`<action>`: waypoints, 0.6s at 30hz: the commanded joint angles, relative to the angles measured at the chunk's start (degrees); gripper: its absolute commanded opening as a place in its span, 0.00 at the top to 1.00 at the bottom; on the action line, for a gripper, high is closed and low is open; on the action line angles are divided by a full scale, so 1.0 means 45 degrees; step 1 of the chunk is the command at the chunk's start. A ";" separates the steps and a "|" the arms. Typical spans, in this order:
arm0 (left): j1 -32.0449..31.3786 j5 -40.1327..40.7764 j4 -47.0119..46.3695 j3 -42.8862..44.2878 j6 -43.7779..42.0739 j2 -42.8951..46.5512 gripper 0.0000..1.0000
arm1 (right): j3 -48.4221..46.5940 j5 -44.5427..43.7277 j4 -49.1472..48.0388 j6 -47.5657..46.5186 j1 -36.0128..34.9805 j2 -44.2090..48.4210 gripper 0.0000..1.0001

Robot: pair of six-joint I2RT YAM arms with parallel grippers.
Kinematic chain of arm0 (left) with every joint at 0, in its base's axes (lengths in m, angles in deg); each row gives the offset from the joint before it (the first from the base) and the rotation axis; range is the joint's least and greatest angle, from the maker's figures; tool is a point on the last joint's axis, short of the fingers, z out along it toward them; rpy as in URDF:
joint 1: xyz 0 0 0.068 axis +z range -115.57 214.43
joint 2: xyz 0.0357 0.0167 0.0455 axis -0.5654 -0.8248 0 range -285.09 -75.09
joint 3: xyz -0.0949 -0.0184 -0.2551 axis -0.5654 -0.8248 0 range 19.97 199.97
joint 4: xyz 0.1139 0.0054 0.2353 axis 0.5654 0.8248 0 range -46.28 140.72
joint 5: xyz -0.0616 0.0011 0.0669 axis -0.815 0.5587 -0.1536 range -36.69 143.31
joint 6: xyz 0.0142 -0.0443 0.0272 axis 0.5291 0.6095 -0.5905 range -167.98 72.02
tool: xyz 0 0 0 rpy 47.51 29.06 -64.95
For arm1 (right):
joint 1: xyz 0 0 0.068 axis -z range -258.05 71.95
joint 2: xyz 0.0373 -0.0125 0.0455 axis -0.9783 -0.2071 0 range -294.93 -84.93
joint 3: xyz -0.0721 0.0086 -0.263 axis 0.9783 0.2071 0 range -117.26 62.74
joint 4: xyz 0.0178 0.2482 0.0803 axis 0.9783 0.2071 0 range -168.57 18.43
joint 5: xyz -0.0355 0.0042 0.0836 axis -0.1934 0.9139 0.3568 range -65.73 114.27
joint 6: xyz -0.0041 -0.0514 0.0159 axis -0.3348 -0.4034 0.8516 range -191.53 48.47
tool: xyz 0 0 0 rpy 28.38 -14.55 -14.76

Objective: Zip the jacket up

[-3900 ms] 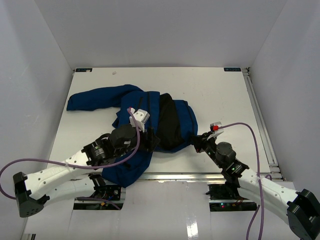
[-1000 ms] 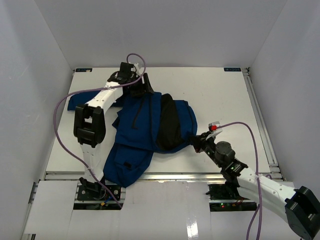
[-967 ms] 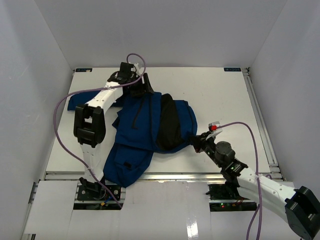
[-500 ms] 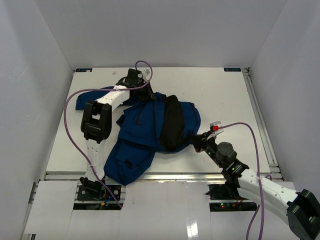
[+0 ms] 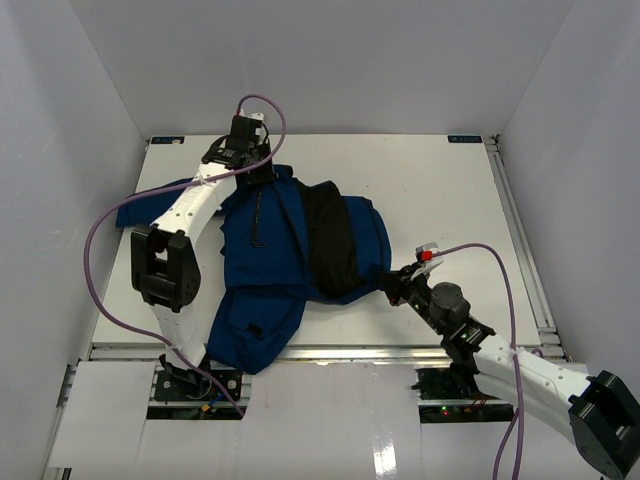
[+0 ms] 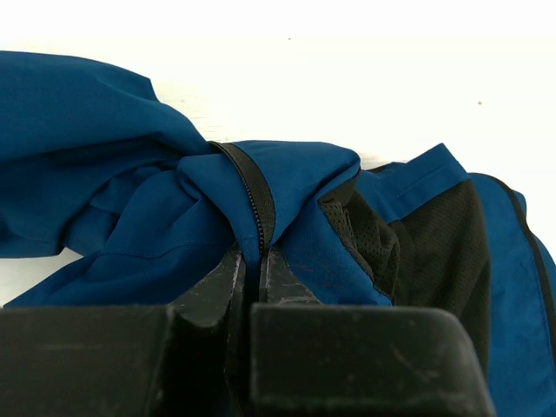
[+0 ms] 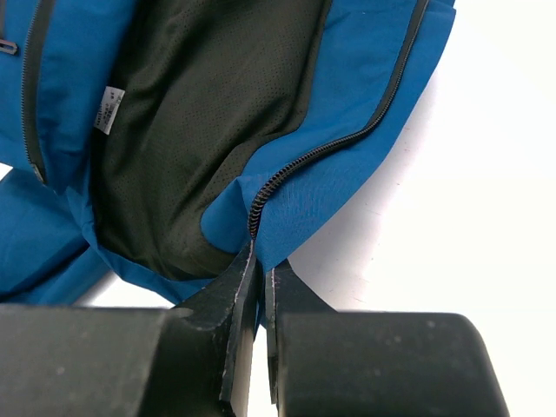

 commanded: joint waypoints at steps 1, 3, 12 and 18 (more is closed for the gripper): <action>0.0011 0.0192 -0.0033 -0.0365 -0.0510 0.1057 0.91 | -0.0149 0.0084 -0.0715 -0.0052 0.0031 0.0164 0.92; 0.0011 -0.0219 -0.0196 -0.0507 -0.0653 0.1177 0.72 | -0.0144 0.0059 -0.0658 -0.0061 0.0031 0.0322 0.92; 0.0389 -0.1153 0.0239 0.1124 -0.0216 -0.0061 0.31 | -0.0182 0.0440 -0.0627 0.0014 0.0036 0.0560 0.92; 0.0636 -0.3065 0.0623 0.2550 0.0728 -0.1733 0.31 | -0.0145 0.0418 -0.0510 0.0013 0.0036 0.0777 0.92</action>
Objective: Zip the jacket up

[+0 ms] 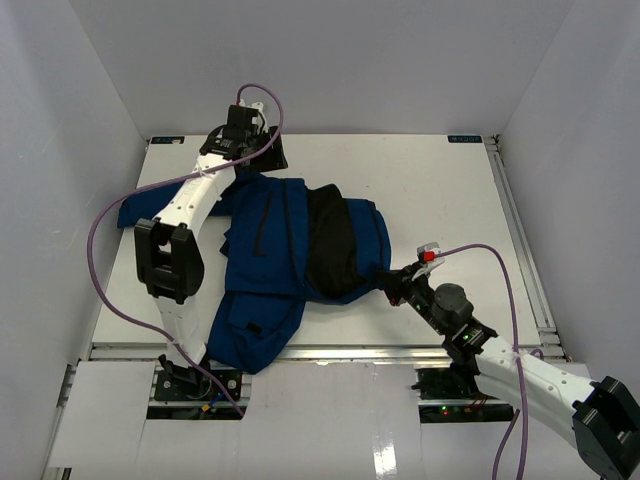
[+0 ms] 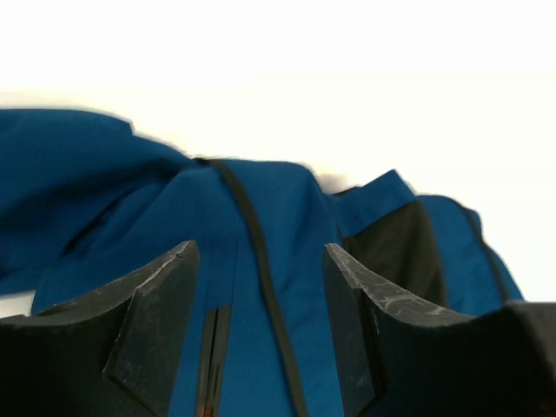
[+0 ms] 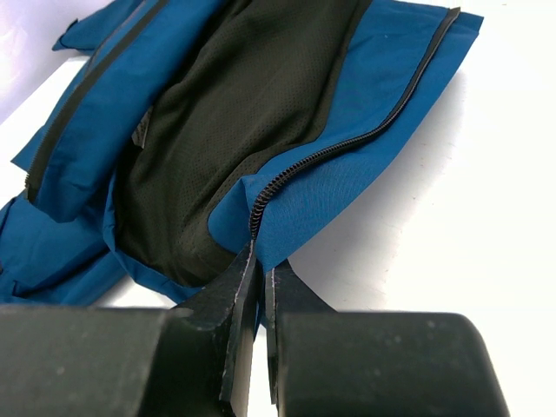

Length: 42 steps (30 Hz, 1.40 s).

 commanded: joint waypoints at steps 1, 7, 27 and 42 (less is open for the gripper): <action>0.0189 -0.1777 0.0284 0.1056 0.0935 -0.1047 0.31 | -0.0144 -0.0012 -0.0515 -0.0007 0.0036 0.0246 0.92; 0.0189 -0.2092 0.0388 0.1483 0.1493 -0.2174 0.31 | -0.0203 -0.0007 -0.0482 -0.0034 0.0017 0.0142 0.92; -0.0046 -0.6506 -0.3793 -0.0531 0.2597 -0.2091 0.35 | -0.0229 -0.0065 -0.0495 -0.0138 0.0017 -0.0308 0.92; -0.0292 -0.8019 -0.5275 -0.1538 0.2585 -0.0941 0.34 | -0.0223 -0.0078 -0.0515 -0.0125 0.0010 -0.0419 0.92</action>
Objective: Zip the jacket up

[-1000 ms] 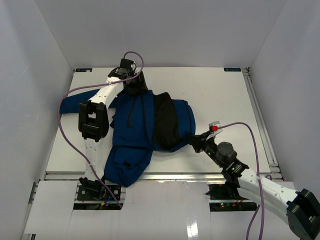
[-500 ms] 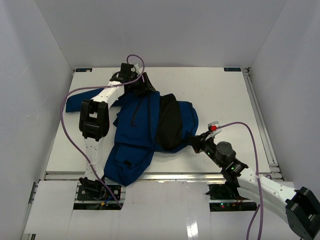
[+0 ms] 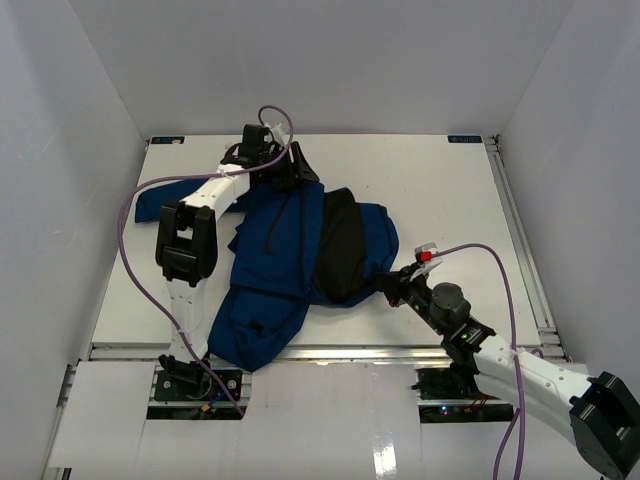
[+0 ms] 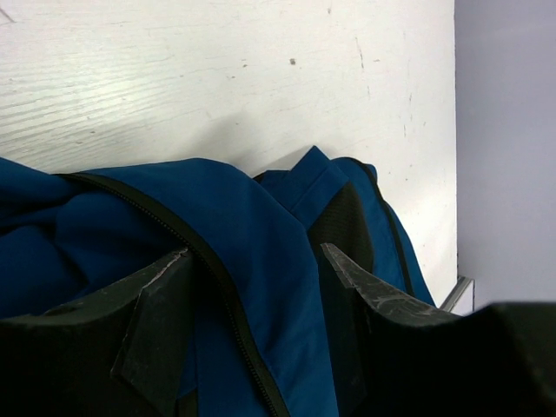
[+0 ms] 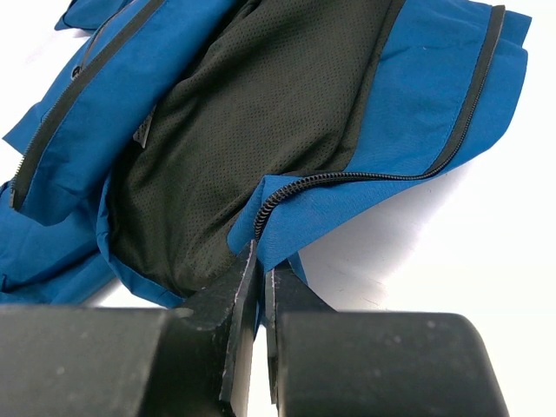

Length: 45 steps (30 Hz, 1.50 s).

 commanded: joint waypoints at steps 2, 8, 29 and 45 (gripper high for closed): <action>-0.0246 -0.2085 -0.1774 -0.0802 0.0416 0.1742 0.34 | -0.0223 -0.0058 -0.0512 -0.0115 0.0013 0.0052 0.92; -0.0324 -0.2271 -0.1834 -0.0929 0.0500 0.1955 0.34 | -0.0183 -0.0107 -0.0436 -0.0115 0.0021 0.0232 0.92; -0.2272 -0.0072 0.0631 0.0818 -0.1386 0.0901 0.38 | -0.0250 -0.0184 -0.0300 -0.0127 0.0021 0.0376 0.92; -0.3349 0.2492 0.0891 -0.0742 -0.1858 0.1630 0.52 | -0.0320 -0.0148 -0.0323 -0.0040 0.0021 0.0170 0.92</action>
